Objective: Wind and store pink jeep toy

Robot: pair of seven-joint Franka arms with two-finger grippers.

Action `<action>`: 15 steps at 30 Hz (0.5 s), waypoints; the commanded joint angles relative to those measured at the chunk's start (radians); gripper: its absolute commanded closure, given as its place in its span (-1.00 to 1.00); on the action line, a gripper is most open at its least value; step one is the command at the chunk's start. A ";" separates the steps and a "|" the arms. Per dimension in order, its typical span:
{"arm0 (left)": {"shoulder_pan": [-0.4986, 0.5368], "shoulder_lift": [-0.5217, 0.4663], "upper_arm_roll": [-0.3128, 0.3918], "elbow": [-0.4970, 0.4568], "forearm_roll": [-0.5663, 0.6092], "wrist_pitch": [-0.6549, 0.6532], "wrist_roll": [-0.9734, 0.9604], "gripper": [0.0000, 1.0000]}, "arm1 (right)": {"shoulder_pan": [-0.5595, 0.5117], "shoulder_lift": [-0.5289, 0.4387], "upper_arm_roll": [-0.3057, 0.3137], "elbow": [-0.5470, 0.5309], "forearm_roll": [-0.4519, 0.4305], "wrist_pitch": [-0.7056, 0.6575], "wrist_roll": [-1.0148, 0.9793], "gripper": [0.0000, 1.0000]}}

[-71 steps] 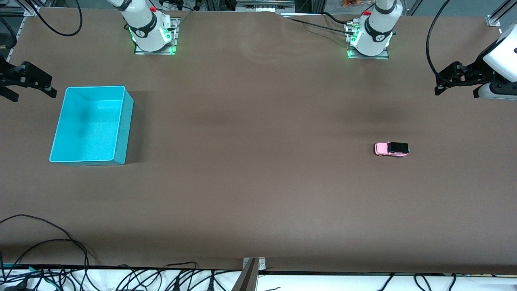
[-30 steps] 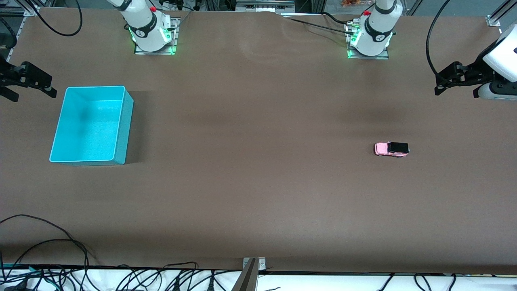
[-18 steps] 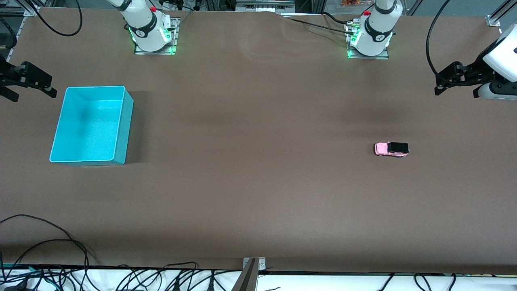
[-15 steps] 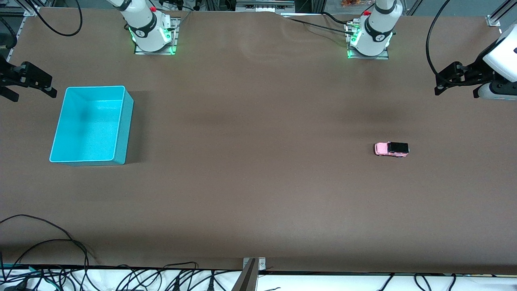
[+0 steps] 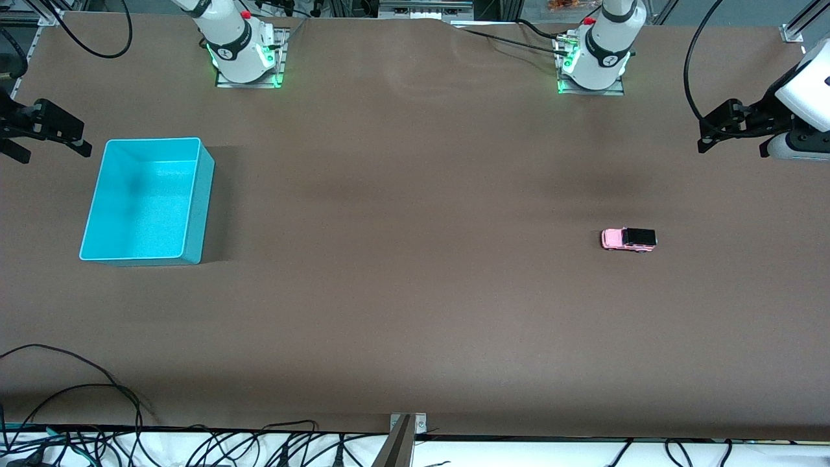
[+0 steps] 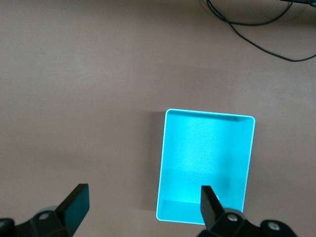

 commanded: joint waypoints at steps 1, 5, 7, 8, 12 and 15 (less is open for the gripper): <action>0.004 0.012 0.002 0.032 -0.024 -0.021 -0.007 -1.00 | 0.000 0.004 0.002 0.020 -0.008 -0.018 0.006 -1.00; -0.005 0.013 -0.002 0.032 -0.021 -0.021 -0.009 -1.00 | 0.000 0.004 0.002 0.020 -0.008 -0.018 0.006 -1.00; -0.010 0.016 -0.002 0.037 -0.021 -0.021 -0.009 -1.00 | 0.000 0.004 0.002 0.020 -0.008 -0.018 0.006 -1.00; -0.008 0.018 -0.002 0.037 -0.021 -0.021 -0.009 -1.00 | 0.000 0.005 0.002 0.020 -0.008 -0.018 0.006 -1.00; -0.002 0.019 -0.003 0.037 -0.021 -0.021 -0.009 -1.00 | 0.000 0.005 0.002 0.020 -0.008 -0.018 0.006 -1.00; 0.002 0.019 -0.002 0.037 -0.023 -0.021 -0.007 -1.00 | 0.000 0.004 0.002 0.020 -0.008 -0.018 0.006 -1.00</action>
